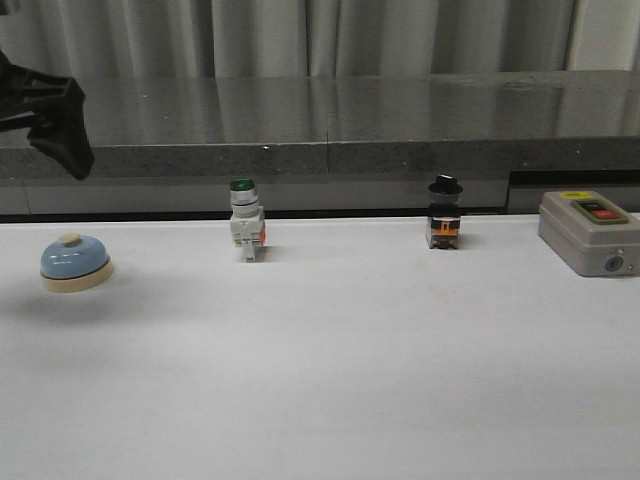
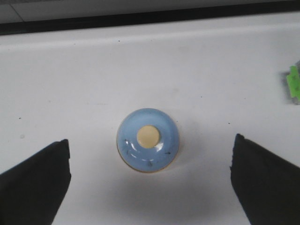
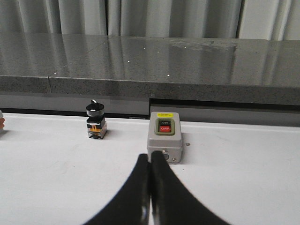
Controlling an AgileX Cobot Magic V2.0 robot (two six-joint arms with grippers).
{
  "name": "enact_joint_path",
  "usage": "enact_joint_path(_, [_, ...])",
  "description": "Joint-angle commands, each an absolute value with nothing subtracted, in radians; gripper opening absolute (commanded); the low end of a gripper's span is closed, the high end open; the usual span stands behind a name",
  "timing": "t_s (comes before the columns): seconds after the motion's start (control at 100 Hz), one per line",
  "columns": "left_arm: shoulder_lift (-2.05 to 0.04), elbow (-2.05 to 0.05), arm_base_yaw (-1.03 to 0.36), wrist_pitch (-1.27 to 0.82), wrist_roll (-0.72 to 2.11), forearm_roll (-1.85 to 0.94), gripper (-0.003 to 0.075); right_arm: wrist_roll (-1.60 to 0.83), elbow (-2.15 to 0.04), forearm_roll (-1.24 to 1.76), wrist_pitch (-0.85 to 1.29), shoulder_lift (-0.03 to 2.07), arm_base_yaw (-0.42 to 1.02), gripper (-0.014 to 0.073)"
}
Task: Place and press bell with both arms
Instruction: 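Lower the left gripper and close it around the bell dome, then lift the bell and carry it toward the table center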
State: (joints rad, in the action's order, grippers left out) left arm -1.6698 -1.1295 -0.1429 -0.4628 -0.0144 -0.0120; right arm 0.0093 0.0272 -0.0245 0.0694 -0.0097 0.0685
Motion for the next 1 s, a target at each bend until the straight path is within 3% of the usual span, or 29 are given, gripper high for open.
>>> enact_joint_path(0.0, [-1.691,-1.197,-0.151,-0.416,-0.014,-0.019,0.0649,0.0,0.013,-0.021,-0.018,-0.028,0.062,-0.006])
enact_joint_path(0.68, [-1.939,-1.286,-0.151,-0.457,-0.014,-0.019,0.0631,0.0,0.013,-0.021,-0.018,-0.028,0.062,-0.006])
enact_joint_path(0.75, [-1.938,-1.286,-0.151,-0.459,-0.014,-0.019,0.0573,0.0,0.013,-0.021,-0.018,-0.028,0.062,-0.006])
enact_joint_path(0.92, [-1.938,-1.286,-0.151,-0.459,-0.014,-0.019,0.0317,0.0,0.013,-0.021,-0.018,-0.028,0.062,-0.006])
enact_joint_path(0.99, [-1.936,-1.286,-0.151,-0.459,-0.014,-0.019,0.0249,0.0,0.013,-0.021,-0.018,-0.028,0.062,-0.006])
